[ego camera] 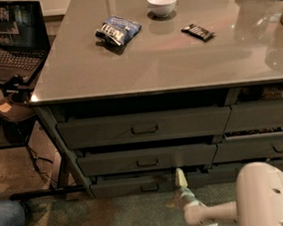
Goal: Open bottom drawer
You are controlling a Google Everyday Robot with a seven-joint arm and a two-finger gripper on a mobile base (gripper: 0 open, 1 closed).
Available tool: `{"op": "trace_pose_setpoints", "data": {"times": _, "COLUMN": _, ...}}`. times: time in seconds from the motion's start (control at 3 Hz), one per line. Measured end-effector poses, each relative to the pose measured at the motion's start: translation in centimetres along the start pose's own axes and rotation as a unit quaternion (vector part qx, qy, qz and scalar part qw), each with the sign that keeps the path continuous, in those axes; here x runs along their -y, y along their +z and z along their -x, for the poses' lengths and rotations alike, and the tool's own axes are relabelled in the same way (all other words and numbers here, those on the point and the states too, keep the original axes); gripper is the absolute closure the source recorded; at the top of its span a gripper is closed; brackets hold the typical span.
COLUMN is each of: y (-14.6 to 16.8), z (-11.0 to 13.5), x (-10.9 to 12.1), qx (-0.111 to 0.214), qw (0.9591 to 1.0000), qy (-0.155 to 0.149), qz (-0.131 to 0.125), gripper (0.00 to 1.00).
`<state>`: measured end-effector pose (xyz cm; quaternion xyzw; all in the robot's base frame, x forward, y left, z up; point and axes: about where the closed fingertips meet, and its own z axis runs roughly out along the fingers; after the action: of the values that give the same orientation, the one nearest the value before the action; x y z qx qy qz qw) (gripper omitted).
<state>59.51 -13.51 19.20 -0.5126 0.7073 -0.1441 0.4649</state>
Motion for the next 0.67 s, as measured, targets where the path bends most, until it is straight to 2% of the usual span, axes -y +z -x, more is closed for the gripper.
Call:
{"op": "trace_pose_setpoints", "data": {"times": 0.33, "y": 2.8, "z": 0.1, "x": 3.7, "qx": -0.036, "qw": 0.9911, "qy": -0.122, "qz": 0.042, "gripper": 0.0}}
{"op": "trace_pose_setpoints", "data": {"times": 0.67, "y": 3.9, "z": -0.9, "x": 3.8, "qx": -0.06, "qw": 0.9795, "qy": -0.182, "qz": 0.063, "gripper": 0.0}}
